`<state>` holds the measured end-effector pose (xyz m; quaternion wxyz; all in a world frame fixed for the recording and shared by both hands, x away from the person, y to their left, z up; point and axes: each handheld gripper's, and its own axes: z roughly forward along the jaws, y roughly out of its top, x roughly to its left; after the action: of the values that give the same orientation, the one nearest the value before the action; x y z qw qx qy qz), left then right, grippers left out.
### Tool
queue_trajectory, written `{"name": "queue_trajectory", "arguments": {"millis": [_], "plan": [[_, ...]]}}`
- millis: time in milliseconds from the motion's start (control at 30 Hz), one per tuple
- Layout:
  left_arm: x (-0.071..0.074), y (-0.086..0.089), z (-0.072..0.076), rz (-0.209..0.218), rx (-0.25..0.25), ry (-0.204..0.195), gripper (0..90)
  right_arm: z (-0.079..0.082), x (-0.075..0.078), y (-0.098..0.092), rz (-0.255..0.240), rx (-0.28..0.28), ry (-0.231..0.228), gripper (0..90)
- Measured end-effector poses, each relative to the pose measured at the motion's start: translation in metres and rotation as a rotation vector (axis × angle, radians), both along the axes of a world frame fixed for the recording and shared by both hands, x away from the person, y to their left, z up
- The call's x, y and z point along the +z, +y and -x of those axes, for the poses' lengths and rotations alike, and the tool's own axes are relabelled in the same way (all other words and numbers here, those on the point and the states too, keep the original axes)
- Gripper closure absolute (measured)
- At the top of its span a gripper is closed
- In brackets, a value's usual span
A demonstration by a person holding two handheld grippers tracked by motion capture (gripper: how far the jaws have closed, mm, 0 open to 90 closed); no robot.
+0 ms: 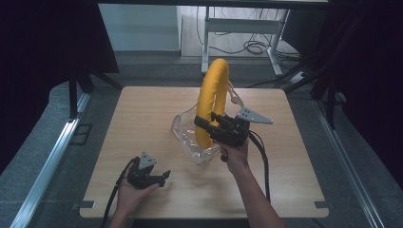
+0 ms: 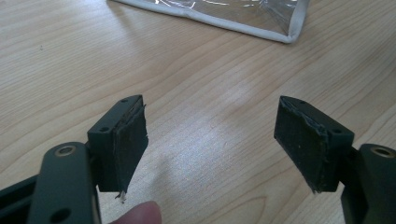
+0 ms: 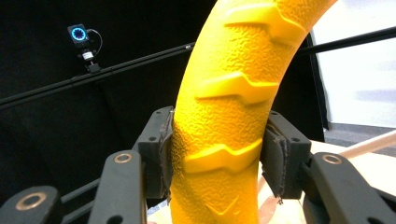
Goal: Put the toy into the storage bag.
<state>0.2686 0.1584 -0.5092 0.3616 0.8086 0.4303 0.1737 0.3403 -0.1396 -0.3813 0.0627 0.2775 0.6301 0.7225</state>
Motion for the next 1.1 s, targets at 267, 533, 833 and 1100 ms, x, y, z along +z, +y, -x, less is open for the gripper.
{"name": "queue_trajectory", "arguments": {"millis": [267,533,833,1100], "plan": [[-0.001,-0.001,0.000,-0.005,-0.005,0.003,25.7,-0.005,-0.012,0.000,-0.004,-0.007,0.025,49.7],[-0.001,-0.001,0.000,-0.006,-0.005,0.003,25.7,-0.011,-0.024,0.001,-0.007,-0.001,0.054,49.6],[0.000,-0.002,0.000,-0.008,-0.019,0.000,25.5,-0.015,-0.033,0.002,0.013,-0.001,0.070,49.4],[-0.001,-0.002,0.000,-0.014,-0.021,0.003,25.5,-0.016,-0.036,0.001,0.051,-0.027,0.068,47.2]]}}
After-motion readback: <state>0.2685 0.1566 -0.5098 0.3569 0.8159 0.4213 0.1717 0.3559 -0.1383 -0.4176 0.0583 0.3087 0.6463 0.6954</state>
